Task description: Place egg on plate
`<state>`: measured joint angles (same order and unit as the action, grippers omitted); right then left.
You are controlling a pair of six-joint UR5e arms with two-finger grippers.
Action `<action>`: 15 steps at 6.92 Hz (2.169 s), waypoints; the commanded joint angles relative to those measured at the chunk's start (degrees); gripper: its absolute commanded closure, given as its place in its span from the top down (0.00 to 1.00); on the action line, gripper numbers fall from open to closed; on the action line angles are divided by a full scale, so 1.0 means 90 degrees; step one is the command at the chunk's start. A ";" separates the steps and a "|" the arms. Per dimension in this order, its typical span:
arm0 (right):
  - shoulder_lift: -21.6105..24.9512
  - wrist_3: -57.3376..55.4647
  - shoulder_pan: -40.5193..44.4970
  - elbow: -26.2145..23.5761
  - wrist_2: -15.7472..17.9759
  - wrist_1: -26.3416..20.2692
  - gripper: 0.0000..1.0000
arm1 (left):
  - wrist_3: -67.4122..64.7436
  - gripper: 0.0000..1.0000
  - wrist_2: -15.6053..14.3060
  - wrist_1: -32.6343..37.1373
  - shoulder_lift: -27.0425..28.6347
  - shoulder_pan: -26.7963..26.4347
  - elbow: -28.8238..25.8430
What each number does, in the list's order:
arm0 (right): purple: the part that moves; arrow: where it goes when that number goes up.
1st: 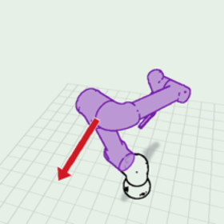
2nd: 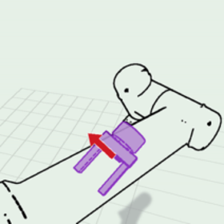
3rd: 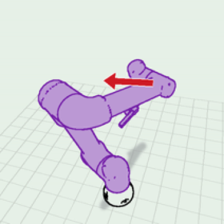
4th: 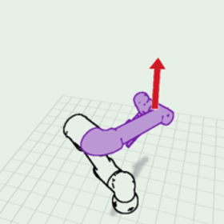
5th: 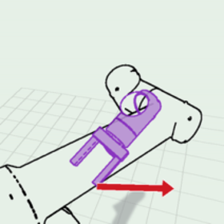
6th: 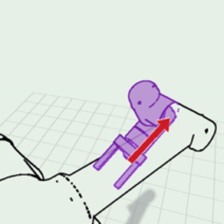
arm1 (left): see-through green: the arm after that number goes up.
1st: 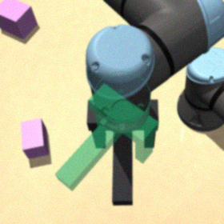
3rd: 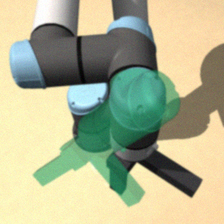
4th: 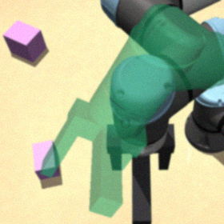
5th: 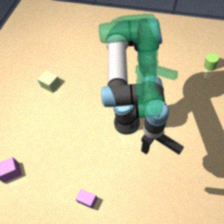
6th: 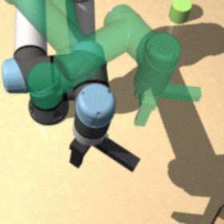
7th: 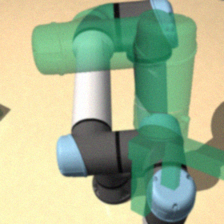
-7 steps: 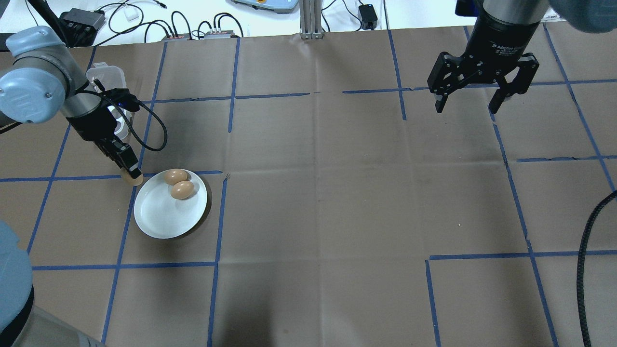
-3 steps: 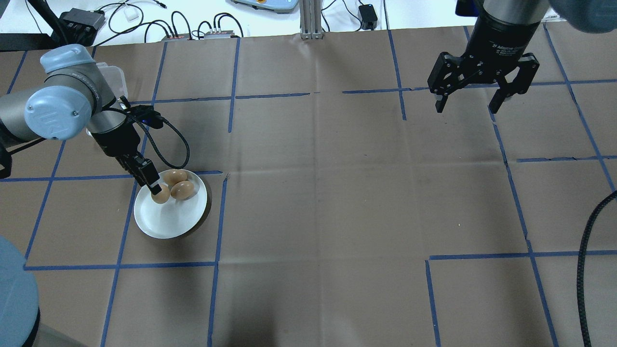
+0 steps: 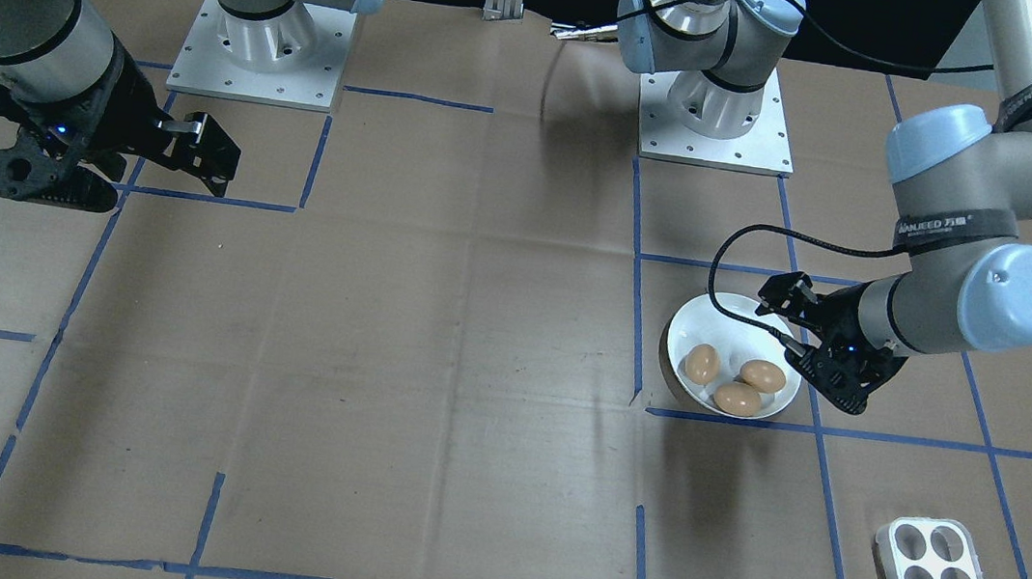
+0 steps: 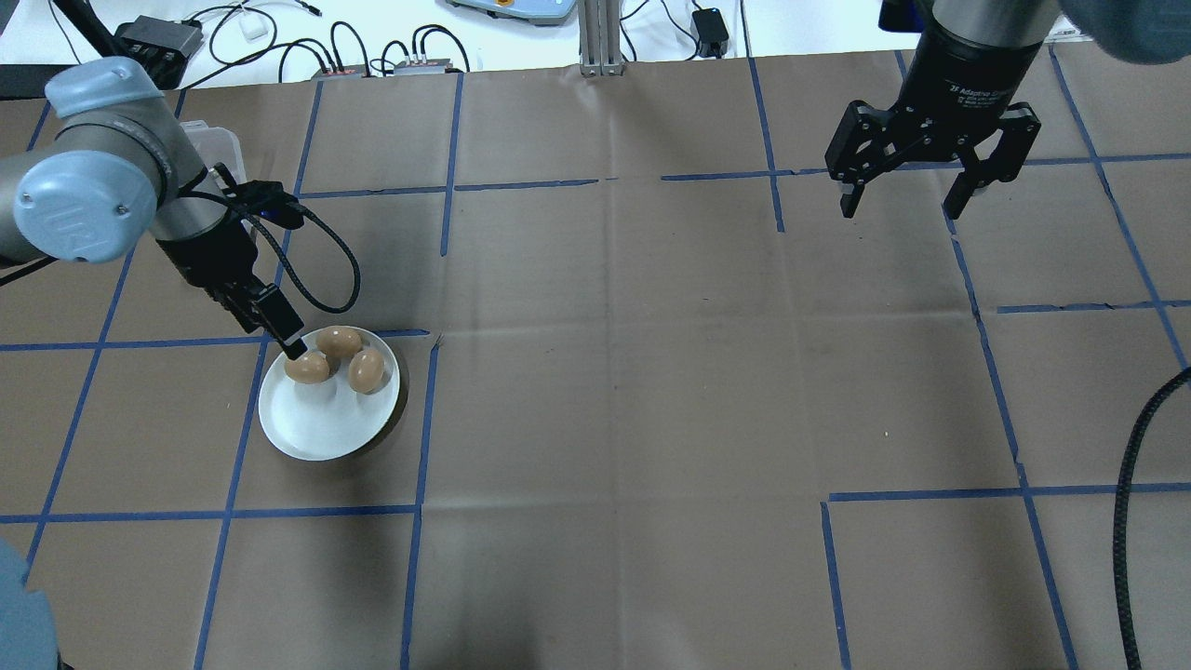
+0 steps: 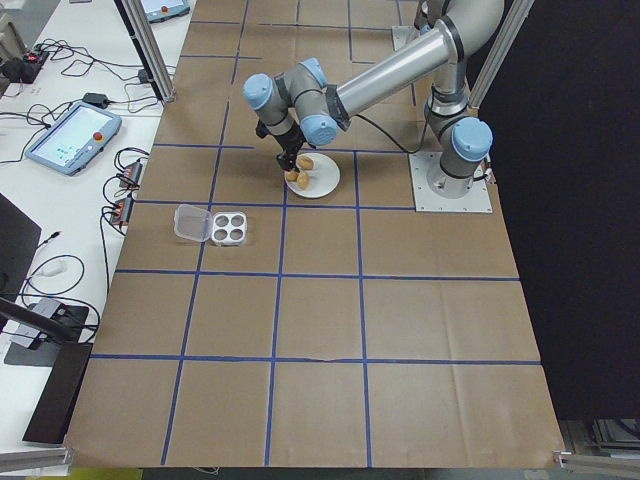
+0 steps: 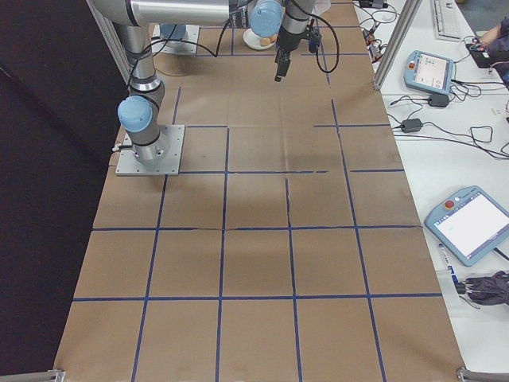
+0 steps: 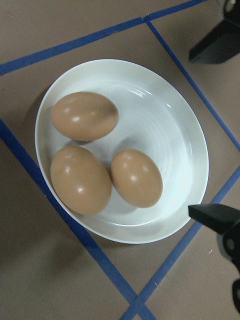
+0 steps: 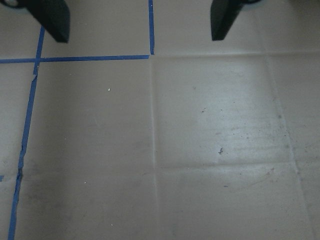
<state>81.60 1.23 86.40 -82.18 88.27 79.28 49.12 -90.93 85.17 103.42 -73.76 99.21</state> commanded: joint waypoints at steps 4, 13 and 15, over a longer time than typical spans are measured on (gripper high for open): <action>-0.0004 0.0000 0.0000 0.0000 0.0007 0.0000 1.00 | -0.4423 1.00 0.0152 0.0613 -0.1802 -0.1168 -0.0085; 0.0006 0.0000 0.0000 0.0000 -0.0002 0.0000 1.00 | -0.5497 1.00 0.0064 0.1396 -0.1716 -0.1551 -0.0672; -0.0004 0.0000 0.0000 0.0000 0.0007 0.0000 1.00 | -0.5497 1.00 0.0054 0.1396 -0.1735 -0.1551 -0.0652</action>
<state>81.60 1.23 86.40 -82.18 88.31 79.28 -0.35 -90.38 97.69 87.85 -87.72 93.33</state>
